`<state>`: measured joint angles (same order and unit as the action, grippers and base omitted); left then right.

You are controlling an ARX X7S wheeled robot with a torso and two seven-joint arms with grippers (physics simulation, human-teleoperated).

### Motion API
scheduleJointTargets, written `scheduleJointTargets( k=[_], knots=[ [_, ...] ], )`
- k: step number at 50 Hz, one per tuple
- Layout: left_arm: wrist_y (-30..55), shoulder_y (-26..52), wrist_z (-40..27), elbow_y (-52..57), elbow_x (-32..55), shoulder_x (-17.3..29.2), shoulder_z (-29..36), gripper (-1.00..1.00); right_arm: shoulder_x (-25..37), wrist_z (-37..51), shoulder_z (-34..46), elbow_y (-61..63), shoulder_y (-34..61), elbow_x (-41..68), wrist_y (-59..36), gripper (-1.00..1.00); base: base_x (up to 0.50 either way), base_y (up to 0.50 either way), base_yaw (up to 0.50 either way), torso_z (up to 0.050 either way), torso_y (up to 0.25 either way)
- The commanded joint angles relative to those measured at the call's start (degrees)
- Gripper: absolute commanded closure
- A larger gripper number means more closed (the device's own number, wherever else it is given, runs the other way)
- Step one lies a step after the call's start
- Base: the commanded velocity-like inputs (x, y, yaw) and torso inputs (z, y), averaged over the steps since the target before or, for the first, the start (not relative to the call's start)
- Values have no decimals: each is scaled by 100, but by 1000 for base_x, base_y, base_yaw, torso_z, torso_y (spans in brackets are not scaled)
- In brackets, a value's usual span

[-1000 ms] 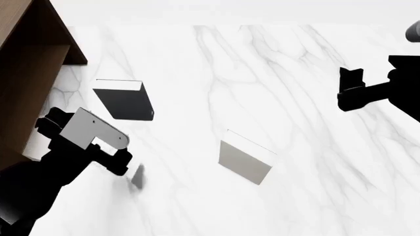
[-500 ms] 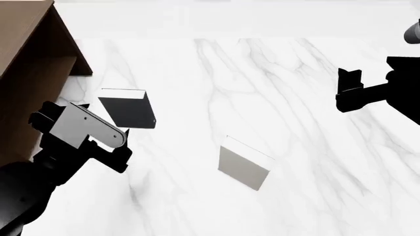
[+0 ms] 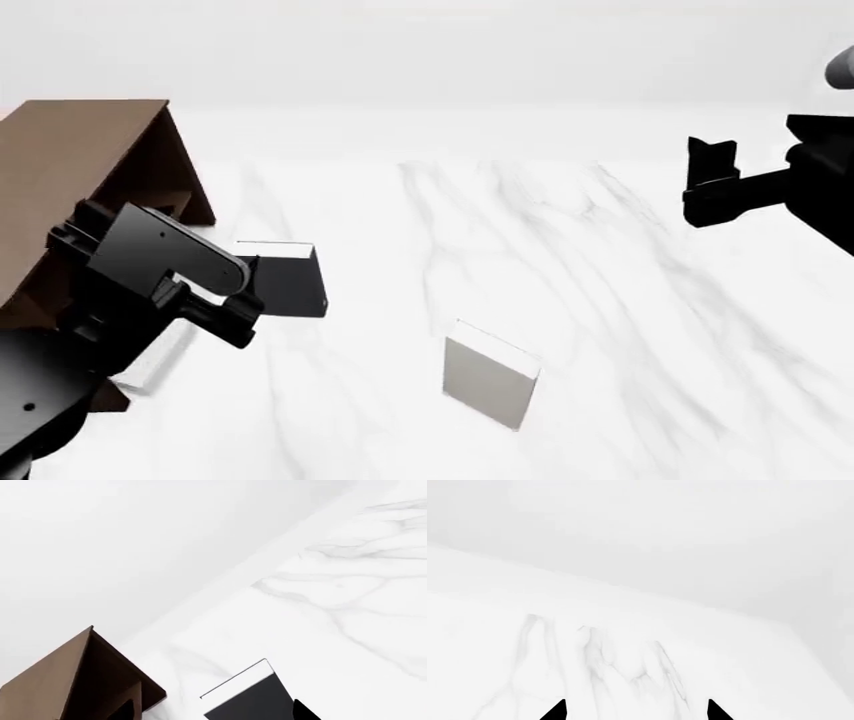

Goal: Pick up the book on the right and place it under the cabinet shelf.

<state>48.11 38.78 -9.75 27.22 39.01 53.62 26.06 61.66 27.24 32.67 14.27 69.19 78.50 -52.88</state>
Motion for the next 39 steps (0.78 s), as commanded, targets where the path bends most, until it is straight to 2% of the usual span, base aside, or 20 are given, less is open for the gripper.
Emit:
scheduleJointTargets(
  k=[1, 8, 21, 35, 39],
  knots=[
    [89, 91, -19, 69, 80, 5, -50, -100, 10, 21, -31, 11, -8, 26, 24, -100, 0, 0, 0, 0, 250],
    [282, 315, -76, 218, 329, 26, -262, -100, -9, 43, -45, 15, 67, 35, -11, -100, 0, 0, 0, 0, 250],
    [452, 443, -301, 484, 1105, 446, -1237, -100, 174, 122, -169, 172, 95, 192, -26, -100, 0, 0, 0, 0, 250],
    [94, -425, -583, 753, 1641, 907, -2267, -100, 765, 300, -442, 547, -287, 563, 208, -100, 0, 0, 0, 0, 250],
    [-60, -839, -654, 823, 1767, 1044, -2677, -100, 1015, 376, -558, 697, -468, 722, 359, -100, 0, 0, 0, 0, 0]
  ],
)
